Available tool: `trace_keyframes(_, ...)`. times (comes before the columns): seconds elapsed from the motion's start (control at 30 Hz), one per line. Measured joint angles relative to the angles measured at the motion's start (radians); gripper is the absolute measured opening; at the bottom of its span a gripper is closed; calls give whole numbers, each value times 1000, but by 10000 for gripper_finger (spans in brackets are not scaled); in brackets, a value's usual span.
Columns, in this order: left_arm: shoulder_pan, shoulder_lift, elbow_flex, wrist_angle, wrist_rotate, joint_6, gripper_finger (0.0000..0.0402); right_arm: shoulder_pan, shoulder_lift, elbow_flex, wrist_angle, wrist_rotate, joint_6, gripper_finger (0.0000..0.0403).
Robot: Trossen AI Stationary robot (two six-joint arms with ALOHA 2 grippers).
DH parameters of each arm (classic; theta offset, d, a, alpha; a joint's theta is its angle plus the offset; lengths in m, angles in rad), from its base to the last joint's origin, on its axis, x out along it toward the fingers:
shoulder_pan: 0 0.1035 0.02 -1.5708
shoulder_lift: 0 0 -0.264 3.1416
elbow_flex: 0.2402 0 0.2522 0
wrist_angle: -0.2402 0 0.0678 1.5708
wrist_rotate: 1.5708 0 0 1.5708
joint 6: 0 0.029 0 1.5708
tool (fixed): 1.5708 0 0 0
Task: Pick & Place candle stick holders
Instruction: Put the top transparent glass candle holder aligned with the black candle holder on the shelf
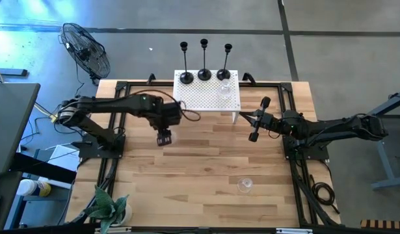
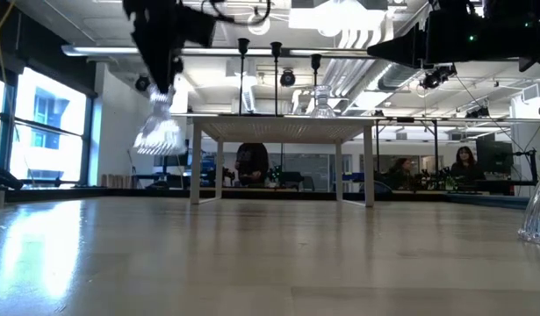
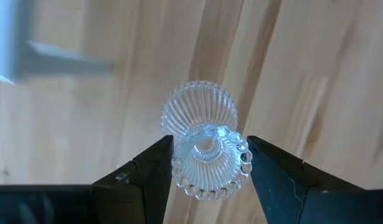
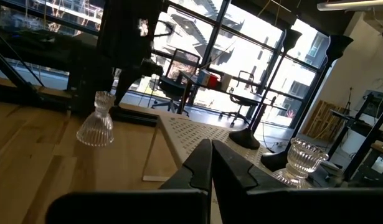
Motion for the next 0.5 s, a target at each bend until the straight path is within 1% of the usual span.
trace_keyframes(0.17, 1, 0, 180, -54, -10, 14, 187, 0, 0, 0, 0, 0, 0, 1)
trace_keyframes(0.27, 27, 0, 282, -68, -27, 5, 187, 0, 0, 0, 2, 0, 0, 2)
trace_keyframes(0.4, 110, 0, 389, -68, -37, -18, 187, 0, 0, 0, 4, 0, 0, 1)
trace_keyframes(0.5, 189, 0, 435, -45, -24, -31, 187, 0, 0, 0, 19, -3, 0, 2)
